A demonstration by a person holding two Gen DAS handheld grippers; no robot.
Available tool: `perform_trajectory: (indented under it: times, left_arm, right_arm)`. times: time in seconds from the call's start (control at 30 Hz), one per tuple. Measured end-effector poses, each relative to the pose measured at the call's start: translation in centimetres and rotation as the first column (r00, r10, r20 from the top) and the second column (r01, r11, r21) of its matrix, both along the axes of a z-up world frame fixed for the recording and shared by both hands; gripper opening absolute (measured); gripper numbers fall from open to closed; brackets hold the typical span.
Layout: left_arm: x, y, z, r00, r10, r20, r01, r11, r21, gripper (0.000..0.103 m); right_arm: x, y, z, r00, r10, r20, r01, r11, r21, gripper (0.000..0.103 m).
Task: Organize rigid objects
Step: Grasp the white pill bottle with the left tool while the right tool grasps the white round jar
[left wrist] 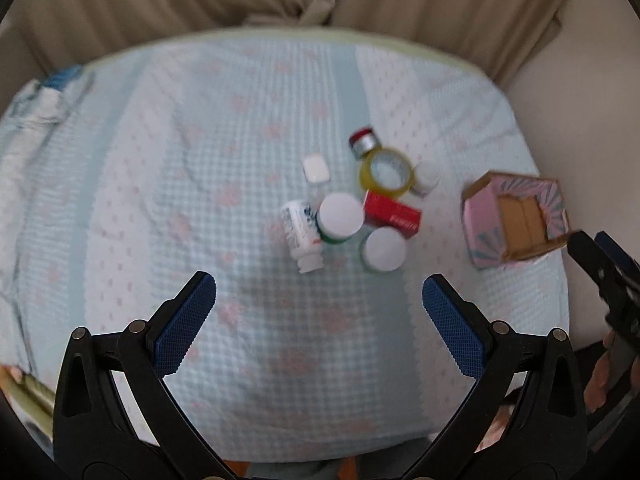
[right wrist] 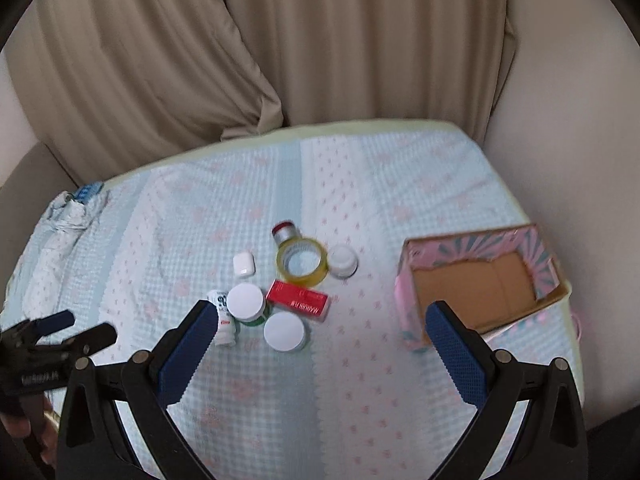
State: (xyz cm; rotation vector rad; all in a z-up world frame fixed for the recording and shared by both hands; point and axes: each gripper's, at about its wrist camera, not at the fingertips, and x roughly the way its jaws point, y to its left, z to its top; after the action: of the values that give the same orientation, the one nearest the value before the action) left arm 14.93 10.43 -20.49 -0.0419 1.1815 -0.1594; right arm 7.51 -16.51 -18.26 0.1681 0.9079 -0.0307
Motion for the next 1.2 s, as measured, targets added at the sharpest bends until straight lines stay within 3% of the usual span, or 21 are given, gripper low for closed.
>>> perform_trajectory:
  times: [0.2, 0.33, 0.53, 0.7, 0.83, 1.2]
  left_arm:
    - [4.1, -1.5, -8.8, 0.985, -0.015, -0.17, 0.003, 0.997, -0.071, 0.102]
    - [6.5, -2.3, -14.5, 0.962, 0.004, -0.273, -0.02, 0.998, -0.056, 0.102]
    - [9.1, -2.8, -20.5, 0.933, 0.04, -0.358, -0.046, 0.999, -0.009, 0.099]
    - [10.4, -2.9, -23.8, 0.913, 0.052, -0.405, -0.049, 0.999, 0.019, 0.099]
    - [11.2, -3.2, -25.1, 0.906, 0.056, -0.419, -0.062, 0.998, -0.002, 0.098]
    - [13.9, -3.9, -27.1, 0.903, 0.042, -0.428, -0.041, 0.999, 0.012, 0.094]
  right_arm:
    - [2.6, 2.4, -6.8, 0.993, -0.025, -0.112, 0.026, 1.0, 0.007, 0.103]
    - [4.3, 3.4, -11.4, 0.976, -0.011, -0.216, 0.009, 1.0, -0.008, 0.103]
    - [6.8, 4.7, -17.6, 0.946, 0.035, -0.322, -0.043, 0.999, -0.015, 0.103]
    - [8.8, 5.9, -21.6, 0.923, 0.076, -0.376, -0.095, 0.995, -0.033, 0.103]
    - [10.1, 6.8, -24.5, 0.901, 0.101, -0.423, -0.123, 0.992, -0.025, 0.103]
    - [12.1, 8.0, -27.8, 0.869, 0.135, -0.477, -0.172, 0.985, -0.033, 0.098]
